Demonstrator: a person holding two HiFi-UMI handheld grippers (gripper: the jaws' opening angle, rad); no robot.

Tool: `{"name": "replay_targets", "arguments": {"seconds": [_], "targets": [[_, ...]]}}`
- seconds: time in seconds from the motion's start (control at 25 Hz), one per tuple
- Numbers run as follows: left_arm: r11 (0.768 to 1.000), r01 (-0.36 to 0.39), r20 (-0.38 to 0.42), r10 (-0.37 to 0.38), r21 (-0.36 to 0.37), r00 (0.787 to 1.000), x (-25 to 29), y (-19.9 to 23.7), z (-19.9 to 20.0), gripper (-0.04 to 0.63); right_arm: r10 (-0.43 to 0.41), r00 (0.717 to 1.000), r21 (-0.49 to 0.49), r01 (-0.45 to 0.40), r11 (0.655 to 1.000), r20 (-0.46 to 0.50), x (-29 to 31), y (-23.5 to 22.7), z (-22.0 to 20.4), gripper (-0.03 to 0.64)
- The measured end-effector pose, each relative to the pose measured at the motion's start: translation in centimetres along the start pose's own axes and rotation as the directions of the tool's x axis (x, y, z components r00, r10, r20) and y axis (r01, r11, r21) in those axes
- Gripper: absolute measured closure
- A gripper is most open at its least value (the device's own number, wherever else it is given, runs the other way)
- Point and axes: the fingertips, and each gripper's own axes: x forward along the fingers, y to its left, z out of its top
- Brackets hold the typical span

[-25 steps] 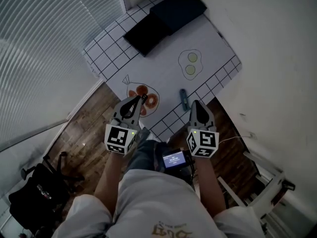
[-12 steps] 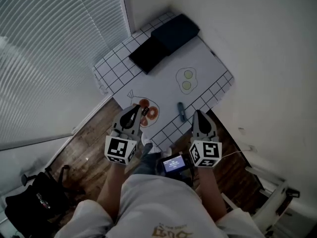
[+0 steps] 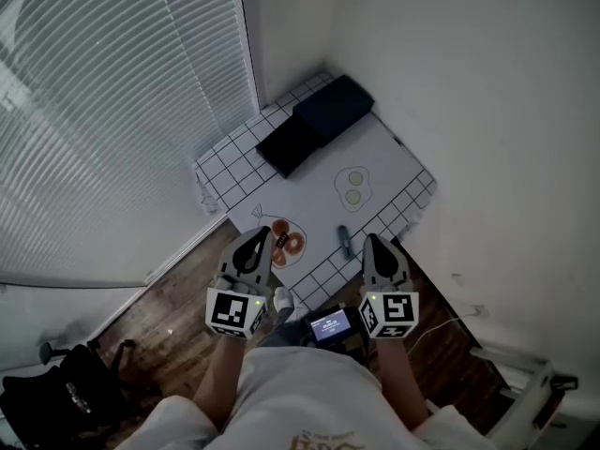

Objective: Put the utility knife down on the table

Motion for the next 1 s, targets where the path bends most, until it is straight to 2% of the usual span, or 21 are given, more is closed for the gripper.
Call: {"name": "replay_targets", "arguments": {"seconds": [0.08,0.36,0.72,1.0], "targets": [[1.000,0.005,0.020,-0.006,0.025,1.000,-0.1,-0.3,1.1,0.588,0.013,0.999,-0.005,-0.013,1.000,0.029,-0.3,0.4,1.2,0.609],[0.999,-0.023,0.096,0.020,0.028,0.995,-1.5,-0.3,4.7,0.588,0.067,0.995,-0.034,-0.064,0.997,0.079,-1.9,1.0,3.4,0.609],[0.997,-0.034,0.115,0.026,0.068,0.993,-2.1,-0.9,6.5,0.588,0.068,0.988,-0.015,-0.066,0.998,0.140,-3.1,0.3,5.4,0.609],[0.998,-0.047,0.121,0.040,0.052,0.992,-2.3,-1.1,6.6,0.588,0.086,0.981,0.002,-0.087,0.996,0.174,-3.1,0.1,6.7,0.609]]}}
